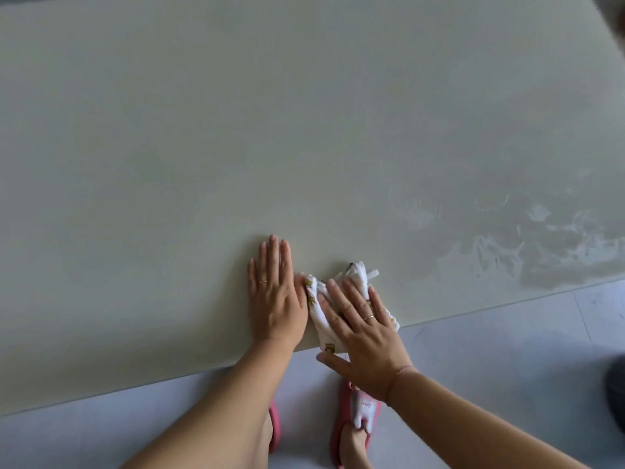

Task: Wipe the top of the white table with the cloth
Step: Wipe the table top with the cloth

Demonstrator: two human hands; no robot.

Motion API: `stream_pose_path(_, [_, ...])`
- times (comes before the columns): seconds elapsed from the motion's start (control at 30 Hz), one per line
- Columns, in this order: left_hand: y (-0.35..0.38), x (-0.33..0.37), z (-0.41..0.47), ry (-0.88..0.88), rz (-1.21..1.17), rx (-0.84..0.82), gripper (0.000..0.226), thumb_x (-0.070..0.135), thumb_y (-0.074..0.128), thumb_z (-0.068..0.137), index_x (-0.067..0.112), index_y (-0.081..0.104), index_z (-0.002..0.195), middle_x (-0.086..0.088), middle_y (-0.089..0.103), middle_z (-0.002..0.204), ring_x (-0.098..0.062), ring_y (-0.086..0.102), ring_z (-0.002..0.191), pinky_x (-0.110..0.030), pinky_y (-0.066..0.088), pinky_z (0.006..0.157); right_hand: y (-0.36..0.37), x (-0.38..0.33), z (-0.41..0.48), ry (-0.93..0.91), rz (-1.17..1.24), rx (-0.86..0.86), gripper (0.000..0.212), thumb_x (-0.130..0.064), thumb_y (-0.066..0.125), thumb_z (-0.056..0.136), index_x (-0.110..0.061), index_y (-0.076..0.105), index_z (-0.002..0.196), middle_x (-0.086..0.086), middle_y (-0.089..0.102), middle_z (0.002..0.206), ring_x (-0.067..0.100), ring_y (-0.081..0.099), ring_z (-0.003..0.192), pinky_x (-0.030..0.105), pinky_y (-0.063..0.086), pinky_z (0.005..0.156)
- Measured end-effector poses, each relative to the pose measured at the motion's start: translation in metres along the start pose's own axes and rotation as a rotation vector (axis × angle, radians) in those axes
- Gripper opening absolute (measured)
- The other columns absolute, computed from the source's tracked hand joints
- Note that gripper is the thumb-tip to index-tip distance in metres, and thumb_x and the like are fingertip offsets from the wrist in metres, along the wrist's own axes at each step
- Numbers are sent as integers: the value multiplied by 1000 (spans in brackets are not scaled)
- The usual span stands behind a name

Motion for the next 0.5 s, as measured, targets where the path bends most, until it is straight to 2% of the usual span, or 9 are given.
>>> stream_pose_path(0.07, [1,-1,0,6,33,2,58,30,28,93,3,34,144,-16,29,152,-32,29,141,-49,21,115,-6,10,-3,-60,-76,-69,78,-43,53,79,-22,25,149,2,22,156,26,19,144,52,21,114])
stream_pose_path(0.13, [1,2,0,-8,42,-2,57,29,30,93,3,33,144,-16,29,153,-32,28,141,-48,20,115,-12,13,-4,-56,-61,-86,67,-25,41,82,-24,28,148,0,24,155,26,22,142,51,24,114])
stream_pose_path(0.2, [1,4,1,-24,21,-15,55,25,38,95,3,31,145,-15,25,154,-31,23,143,-47,15,116,-21,12,-5,-40,85,-97,66,-23,38,85,-30,22,149,-6,10,157,21,9,145,47,12,118])
stream_pose_path(0.27, [-4,7,3,-62,-40,-56,56,18,46,96,3,27,146,-14,18,156,-31,15,145,-44,8,117,-37,12,-3,54,443,-86,63,-21,45,91,-34,21,147,-8,3,157,11,-2,145,36,3,119])
stream_pose_path(0.33, [-14,17,8,-82,-177,-54,50,11,50,94,1,36,141,-17,23,154,-33,17,144,-40,10,117,-62,18,0,242,874,1,49,-13,51,94,-22,39,141,2,23,153,13,19,142,32,17,117])
stream_pose_path(0.37, [-22,26,10,-86,-314,-35,42,8,50,94,0,46,135,-19,31,150,-33,25,142,-36,15,115,-76,23,2,329,1090,51,40,-10,51,95,-13,48,135,5,36,145,17,32,137,33,26,114])
stream_pose_path(0.43, [-39,47,16,-175,-686,-86,29,13,46,98,4,60,123,-13,51,138,-22,44,130,-21,29,106,-99,36,1,466,1522,68,30,-8,44,98,-10,56,126,6,55,130,23,48,128,28,42,103])
stream_pose_path(0.47, [-46,59,19,-263,-886,-185,30,21,42,100,8,62,119,-9,57,132,-14,51,122,-17,33,100,-106,42,1,535,1706,42,31,-7,41,97,-13,56,124,8,60,126,27,51,125,30,47,98])
stream_pose_path(0.5, [-51,73,21,-363,-1080,-314,35,32,38,101,12,64,117,-7,62,127,-11,55,116,-18,37,96,-111,49,0,594,1844,20,34,-6,40,95,-13,55,125,13,61,125,32,52,122,37,48,97])
Point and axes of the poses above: each hand's wrist, its own z-axis towards the middle knuckle, its own y-axis out of the palm, x = y × z, the point moved 2 cm from there along z, towards the middle knuckle
